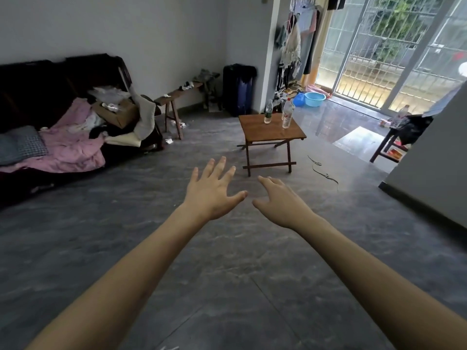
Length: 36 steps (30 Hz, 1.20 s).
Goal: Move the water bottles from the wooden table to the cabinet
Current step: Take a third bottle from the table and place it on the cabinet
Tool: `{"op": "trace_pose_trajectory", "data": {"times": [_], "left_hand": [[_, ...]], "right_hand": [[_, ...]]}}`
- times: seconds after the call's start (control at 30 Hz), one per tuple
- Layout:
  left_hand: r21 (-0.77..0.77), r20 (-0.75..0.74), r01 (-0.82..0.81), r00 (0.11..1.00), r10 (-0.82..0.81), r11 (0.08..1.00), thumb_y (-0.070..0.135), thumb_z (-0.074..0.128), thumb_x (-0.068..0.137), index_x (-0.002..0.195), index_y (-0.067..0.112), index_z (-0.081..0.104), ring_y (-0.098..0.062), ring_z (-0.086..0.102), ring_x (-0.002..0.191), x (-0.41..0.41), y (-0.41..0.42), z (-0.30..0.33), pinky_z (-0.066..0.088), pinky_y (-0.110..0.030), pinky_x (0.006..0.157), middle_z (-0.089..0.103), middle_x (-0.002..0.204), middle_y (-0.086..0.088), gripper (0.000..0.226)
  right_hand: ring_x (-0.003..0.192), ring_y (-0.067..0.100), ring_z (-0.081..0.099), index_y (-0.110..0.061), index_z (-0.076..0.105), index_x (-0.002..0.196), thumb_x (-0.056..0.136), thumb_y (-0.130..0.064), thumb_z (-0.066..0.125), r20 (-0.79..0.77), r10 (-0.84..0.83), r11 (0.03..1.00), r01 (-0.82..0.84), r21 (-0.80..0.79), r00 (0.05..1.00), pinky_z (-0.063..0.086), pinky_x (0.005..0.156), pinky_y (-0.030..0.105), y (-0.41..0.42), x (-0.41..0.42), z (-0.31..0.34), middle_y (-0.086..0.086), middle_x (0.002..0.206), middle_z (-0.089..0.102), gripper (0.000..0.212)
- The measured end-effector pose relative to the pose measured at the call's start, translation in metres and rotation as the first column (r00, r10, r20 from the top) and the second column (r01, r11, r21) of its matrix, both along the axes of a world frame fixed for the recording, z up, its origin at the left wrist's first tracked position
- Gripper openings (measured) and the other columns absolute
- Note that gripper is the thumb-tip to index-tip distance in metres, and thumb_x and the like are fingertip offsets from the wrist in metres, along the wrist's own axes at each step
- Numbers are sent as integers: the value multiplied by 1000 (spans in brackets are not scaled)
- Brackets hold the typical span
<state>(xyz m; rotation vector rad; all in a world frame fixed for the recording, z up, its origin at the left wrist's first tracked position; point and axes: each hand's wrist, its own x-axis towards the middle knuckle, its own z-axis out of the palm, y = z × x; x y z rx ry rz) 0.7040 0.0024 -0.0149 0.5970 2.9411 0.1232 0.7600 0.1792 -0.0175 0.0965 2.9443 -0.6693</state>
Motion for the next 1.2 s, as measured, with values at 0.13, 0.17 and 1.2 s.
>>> {"op": "trace_pose_trajectory", "data": {"times": [0.13, 0.17, 1.2], "left_hand": [[-13, 4, 8, 1000, -8, 1000, 75, 29, 97, 163, 30, 10, -21, -10, 159, -25, -12, -2, -3, -52, 126, -10, 173, 1, 83], [-11, 7, 14, 1000, -14, 1000, 74, 29, 97, 163, 29, 11, -21, -10, 159, -32, -13, -3, -3, -51, 126, -10, 173, 0, 82], [-31, 15, 64, 998, -64, 997, 72, 29, 98, 163, 27, 14, -19, -7, 160, -352, 195, 0, -1, -50, 128, -5, 173, 0, 81]], "right_hand": [[146, 29, 27, -20, 23, 156, 92, -42, 51, 25, 13, 1000, -14, 19, 1000, 31, 116, 49, -15, -24, -4, 8, 161, 26, 73], [146, 29, 27, -20, 23, 156, 92, -41, 51, 29, 15, 1000, -16, 25, 999, 31, 116, 49, -16, -30, -5, 8, 162, 26, 73], [142, 28, 33, -16, 33, 152, 94, -41, 52, -26, -91, 994, 89, -64, 996, 35, 113, 46, 194, -357, -14, 5, 157, 35, 66]]}}
